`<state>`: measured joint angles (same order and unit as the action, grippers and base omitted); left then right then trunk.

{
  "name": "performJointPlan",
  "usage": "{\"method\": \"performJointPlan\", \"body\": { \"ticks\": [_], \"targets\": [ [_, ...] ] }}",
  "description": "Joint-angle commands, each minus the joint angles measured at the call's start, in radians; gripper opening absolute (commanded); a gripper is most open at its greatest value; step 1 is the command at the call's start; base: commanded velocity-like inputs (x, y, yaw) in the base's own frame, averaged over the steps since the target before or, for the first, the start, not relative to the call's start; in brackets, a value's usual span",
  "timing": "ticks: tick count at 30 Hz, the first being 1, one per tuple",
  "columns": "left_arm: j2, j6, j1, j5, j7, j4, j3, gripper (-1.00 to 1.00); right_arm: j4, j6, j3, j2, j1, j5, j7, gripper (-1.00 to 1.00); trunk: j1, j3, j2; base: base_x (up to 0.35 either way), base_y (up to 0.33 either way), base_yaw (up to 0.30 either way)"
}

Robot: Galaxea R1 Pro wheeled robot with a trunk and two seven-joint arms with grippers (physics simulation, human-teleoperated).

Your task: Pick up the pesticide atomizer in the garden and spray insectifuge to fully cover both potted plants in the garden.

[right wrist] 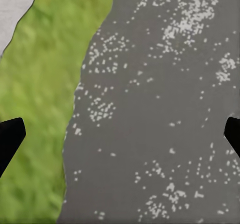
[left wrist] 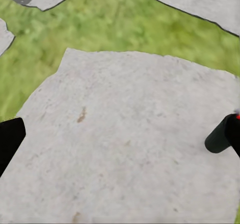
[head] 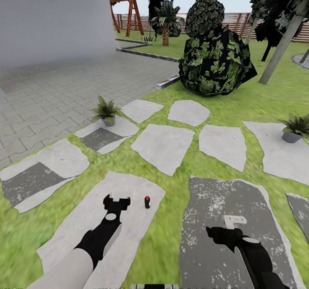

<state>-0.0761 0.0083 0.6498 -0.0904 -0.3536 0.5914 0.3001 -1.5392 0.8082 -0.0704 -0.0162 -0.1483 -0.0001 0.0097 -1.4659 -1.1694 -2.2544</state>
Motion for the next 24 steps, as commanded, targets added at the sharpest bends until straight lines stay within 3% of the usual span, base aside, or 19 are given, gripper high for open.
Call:
{"method": "performJointPlan", "body": {
  "ticks": [1, 5, 13, 24],
  "targets": [
    [0.001, 0.001, 0.001, -0.009, -0.008, 0.001, 0.008, 1.00, -0.001, 0.005, 0.000, 0.000, 0.000, 0.000, 0.001, 1.00, -0.004, -0.006, -0.008, 0.000, 0.000, 0.000],
    [0.001, 0.001, -0.003, -0.009, -0.008, 0.002, 0.009, 1.00, -0.001, 0.005, 0.000, 0.000, -0.001, 0.000, 0.001, 1.00, -0.019, -0.025, -0.036, 0.000, 0.000, 0.000],
    [0.001, 0.001, -0.008, -0.008, -0.008, 0.008, 0.010, 1.00, -0.001, 0.005, 0.000, 0.000, 0.000, 0.000, 0.001, 1.00, -0.019, -0.034, -0.036, 0.005, -0.003, 0.000],
    [0.001, 0.001, -0.009, -0.008, -0.008, 0.008, 0.011, 1.00, -0.001, 0.005, 0.000, 0.000, -0.001, 0.000, 0.001, 1.00, -0.019, -0.035, -0.036, 0.211, -0.158, 0.000]
  ]
}}
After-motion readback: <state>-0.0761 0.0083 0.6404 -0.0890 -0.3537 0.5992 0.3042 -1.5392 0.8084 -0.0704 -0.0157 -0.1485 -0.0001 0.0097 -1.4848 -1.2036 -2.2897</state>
